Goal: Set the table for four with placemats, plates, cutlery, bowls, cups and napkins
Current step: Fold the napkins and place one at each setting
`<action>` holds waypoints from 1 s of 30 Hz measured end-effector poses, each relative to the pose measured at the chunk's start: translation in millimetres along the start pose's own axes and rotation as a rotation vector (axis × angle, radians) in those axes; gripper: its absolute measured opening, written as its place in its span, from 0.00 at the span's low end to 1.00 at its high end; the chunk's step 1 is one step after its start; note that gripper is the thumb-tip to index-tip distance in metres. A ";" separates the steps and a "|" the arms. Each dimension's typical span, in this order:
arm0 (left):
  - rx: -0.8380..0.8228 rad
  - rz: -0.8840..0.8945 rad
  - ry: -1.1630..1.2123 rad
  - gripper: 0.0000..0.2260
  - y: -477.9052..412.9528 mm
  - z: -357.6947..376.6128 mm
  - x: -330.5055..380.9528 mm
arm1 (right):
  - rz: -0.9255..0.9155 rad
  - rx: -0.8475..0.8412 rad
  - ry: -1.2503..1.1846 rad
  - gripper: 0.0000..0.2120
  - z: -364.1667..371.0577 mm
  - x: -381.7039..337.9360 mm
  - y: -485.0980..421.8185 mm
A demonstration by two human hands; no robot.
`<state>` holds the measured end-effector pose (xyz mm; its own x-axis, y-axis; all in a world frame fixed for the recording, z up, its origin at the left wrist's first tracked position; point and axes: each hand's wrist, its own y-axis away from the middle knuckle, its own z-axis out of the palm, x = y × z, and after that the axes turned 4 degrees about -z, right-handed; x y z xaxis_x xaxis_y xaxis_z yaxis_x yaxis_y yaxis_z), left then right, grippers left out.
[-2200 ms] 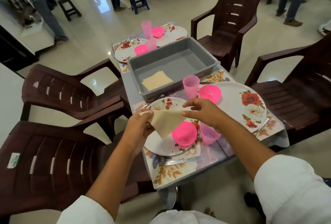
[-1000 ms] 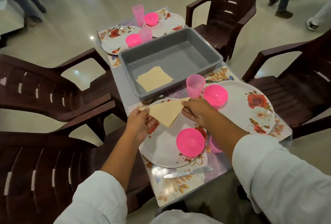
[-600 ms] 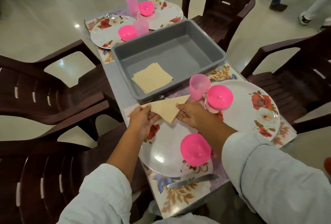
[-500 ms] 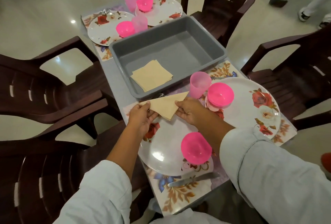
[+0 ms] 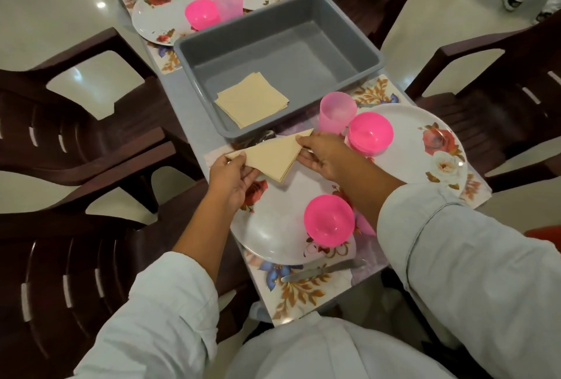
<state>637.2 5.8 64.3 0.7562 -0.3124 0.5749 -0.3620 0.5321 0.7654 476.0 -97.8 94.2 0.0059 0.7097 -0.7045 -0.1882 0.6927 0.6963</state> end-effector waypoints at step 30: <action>-0.322 0.109 -0.697 0.17 161.8 -58.6 -109.4 | -0.264 -0.344 0.350 0.18 -114.6 139.3 167.0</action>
<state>527.8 172.2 108.3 0.1690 -0.6115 0.7730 -0.1575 0.7575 0.6336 332.8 102.1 96.5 -0.2195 0.3917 -0.8935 -0.5343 0.7180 0.4460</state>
